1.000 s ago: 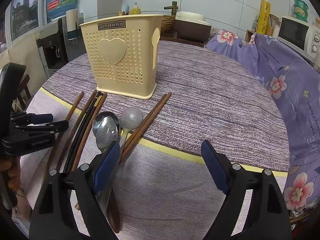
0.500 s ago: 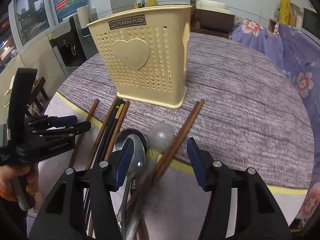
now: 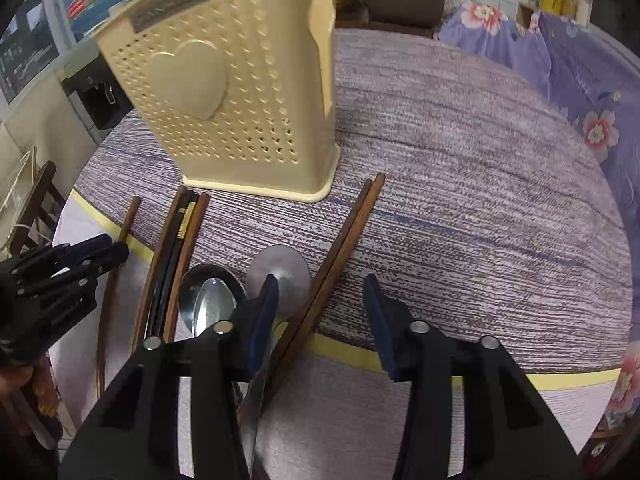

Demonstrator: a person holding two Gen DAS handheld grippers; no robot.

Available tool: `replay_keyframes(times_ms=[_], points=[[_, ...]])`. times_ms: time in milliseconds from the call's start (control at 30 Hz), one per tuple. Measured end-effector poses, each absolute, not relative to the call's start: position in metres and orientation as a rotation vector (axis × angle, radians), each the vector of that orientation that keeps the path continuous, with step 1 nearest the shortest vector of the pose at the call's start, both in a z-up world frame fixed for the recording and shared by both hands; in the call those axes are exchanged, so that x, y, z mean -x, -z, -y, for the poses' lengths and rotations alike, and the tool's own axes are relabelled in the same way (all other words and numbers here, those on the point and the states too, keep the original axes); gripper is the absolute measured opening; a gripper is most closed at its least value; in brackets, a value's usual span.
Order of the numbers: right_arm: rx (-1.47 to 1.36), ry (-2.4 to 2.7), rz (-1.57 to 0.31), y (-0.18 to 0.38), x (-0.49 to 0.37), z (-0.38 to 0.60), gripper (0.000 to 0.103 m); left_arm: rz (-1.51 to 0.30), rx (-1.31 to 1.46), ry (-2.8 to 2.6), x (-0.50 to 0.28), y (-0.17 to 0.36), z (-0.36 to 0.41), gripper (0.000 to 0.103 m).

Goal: Organize utensils
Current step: 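Move the left tool toward a wooden chopstick while the right tool approaches another chopstick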

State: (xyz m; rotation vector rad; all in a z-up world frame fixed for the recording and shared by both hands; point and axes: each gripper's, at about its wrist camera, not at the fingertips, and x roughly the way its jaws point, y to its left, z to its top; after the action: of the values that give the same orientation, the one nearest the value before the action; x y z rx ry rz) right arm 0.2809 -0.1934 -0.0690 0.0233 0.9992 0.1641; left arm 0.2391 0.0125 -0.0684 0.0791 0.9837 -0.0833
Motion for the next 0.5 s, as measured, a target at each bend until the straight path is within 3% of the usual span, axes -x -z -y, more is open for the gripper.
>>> replay_keyframes(times_ms=[500], points=[[-0.120,-0.084,-0.945,0.059,-0.282,0.230,0.042,-0.981,-0.058,0.098,-0.235,0.068,-0.013,0.026]])
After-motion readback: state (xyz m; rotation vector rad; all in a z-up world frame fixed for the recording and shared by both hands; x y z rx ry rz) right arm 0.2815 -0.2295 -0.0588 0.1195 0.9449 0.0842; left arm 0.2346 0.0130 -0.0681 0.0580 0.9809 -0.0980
